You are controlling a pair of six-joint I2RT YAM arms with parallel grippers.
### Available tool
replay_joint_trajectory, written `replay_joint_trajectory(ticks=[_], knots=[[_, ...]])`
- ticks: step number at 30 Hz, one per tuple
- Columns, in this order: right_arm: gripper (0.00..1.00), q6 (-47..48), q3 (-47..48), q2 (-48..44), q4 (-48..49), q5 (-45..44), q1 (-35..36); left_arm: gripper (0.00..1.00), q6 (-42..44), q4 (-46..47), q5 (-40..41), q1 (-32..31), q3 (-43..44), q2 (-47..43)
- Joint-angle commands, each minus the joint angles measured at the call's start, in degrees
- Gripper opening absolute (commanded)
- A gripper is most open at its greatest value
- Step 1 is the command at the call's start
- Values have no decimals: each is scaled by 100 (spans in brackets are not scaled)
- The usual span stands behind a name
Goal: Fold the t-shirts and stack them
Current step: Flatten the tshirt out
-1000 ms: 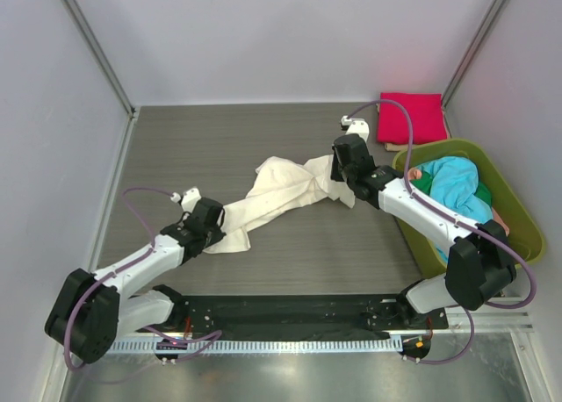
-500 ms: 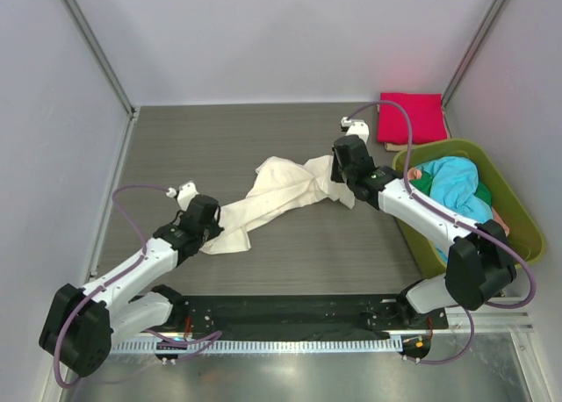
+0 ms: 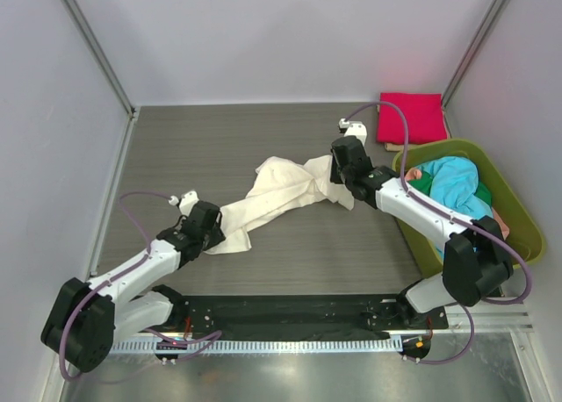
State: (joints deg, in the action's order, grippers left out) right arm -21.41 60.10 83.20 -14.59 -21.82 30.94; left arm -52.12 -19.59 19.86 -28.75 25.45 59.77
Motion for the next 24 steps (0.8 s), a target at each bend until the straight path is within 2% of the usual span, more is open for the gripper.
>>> replay_joint_trajectory(ticks=[1, 6, 7, 9, 14, 24], knots=[[1, -56, 72, 21, 220, -85, 9, 36, -44, 404, -26, 28, -5, 158], [1, -48, 55, 30, 220, -103, 0, 22, 44, 509, 27, 19, 82, 377], [1, -48, 46, 30, 228, -94, -9, 13, 70, 492, 53, 28, 144, 386], [1, -65, 20, 30, 228, -94, 0, 4, 96, 413, 114, 19, 223, 352], [1, -65, -15, -5, 228, -103, 0, 0, 184, 158, 326, 28, 521, 220], [1, -30, -33, -32, 220, -147, 0, 2, 360, -360, 449, 54, 952, -132]])
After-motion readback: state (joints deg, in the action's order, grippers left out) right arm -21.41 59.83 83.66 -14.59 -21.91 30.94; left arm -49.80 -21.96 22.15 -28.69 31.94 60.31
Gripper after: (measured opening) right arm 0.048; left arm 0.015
